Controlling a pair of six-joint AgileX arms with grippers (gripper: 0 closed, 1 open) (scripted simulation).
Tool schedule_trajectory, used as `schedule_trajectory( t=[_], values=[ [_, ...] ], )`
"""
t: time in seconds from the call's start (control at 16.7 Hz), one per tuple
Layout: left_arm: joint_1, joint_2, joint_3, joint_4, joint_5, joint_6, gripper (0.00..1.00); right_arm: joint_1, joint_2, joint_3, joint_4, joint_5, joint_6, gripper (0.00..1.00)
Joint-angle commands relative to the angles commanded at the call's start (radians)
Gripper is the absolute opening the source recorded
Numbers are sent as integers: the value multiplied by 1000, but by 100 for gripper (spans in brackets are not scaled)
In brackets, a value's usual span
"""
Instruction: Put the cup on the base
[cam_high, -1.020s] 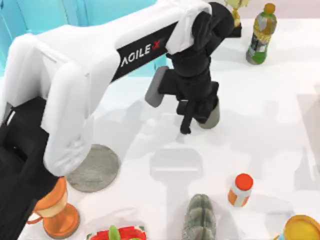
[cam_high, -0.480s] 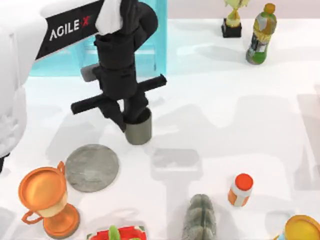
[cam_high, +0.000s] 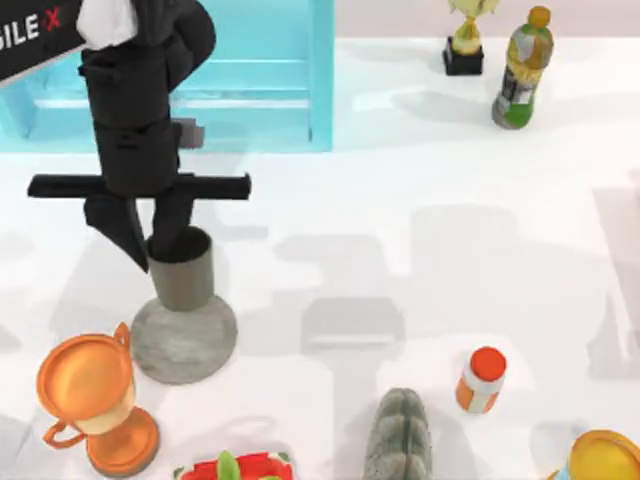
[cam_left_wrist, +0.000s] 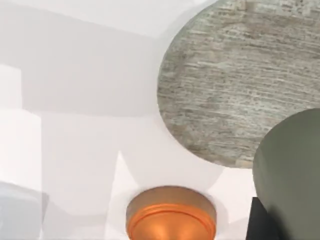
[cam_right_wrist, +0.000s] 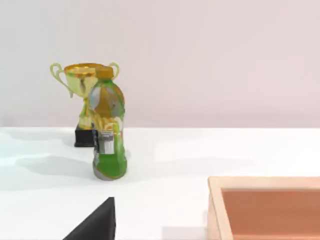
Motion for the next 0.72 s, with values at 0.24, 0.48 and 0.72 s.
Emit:
schedule_trajectory(
  t=[0.24, 0.48, 0.72],
  values=[
    [13, -19, -15, -7, -4, 44, 0, 0, 0, 0, 0, 0, 0, 100],
    [8, -14, -14, -2, -4, 44, 0, 0, 0, 0, 0, 0, 0, 100],
    [2, -5, -116, 110, 2, 34, 0, 0, 0, 0, 0, 0, 0, 100]
  ],
)
